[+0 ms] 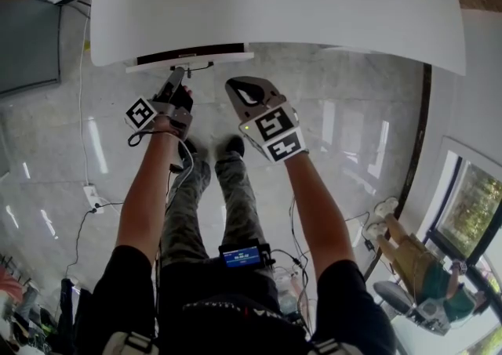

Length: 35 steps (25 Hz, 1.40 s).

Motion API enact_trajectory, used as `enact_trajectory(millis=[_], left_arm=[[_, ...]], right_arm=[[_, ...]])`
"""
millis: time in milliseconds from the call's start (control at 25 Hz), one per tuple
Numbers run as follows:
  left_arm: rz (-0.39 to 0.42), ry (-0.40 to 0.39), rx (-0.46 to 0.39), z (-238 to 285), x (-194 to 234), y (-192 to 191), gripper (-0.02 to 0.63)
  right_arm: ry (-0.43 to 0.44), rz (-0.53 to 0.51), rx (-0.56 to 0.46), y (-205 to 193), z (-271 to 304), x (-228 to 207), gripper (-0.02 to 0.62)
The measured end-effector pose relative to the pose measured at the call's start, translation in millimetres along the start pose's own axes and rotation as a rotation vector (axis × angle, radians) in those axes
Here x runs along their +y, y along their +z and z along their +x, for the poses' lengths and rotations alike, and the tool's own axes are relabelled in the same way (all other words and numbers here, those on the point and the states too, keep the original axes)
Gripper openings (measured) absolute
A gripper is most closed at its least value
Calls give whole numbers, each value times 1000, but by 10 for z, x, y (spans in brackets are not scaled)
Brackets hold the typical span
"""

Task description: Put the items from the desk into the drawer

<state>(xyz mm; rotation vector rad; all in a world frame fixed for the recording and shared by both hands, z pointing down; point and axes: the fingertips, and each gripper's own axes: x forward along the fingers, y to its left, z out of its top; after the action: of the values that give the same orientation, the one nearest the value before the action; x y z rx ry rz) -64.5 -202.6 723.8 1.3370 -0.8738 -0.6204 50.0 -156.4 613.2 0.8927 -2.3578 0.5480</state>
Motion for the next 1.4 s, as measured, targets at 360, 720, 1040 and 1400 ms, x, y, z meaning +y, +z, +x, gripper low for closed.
enact_trajectory(millis=[360,720,1040,1400], left_arm=[[12,-3,-19,291,-57,219,35],[31,13,-29,448,-86,315,35],[52,15,-46,609,-116,424,37],[39,34,-36,621,-99,391,37]], right_arm=[[-25,29,-21,87,65,-162,15],[-42,46,-34,50,-4,-189,15],[-56,50,-43,-24,-73,-234,15],[-60,61,-39,-124,-213,-231,15]])
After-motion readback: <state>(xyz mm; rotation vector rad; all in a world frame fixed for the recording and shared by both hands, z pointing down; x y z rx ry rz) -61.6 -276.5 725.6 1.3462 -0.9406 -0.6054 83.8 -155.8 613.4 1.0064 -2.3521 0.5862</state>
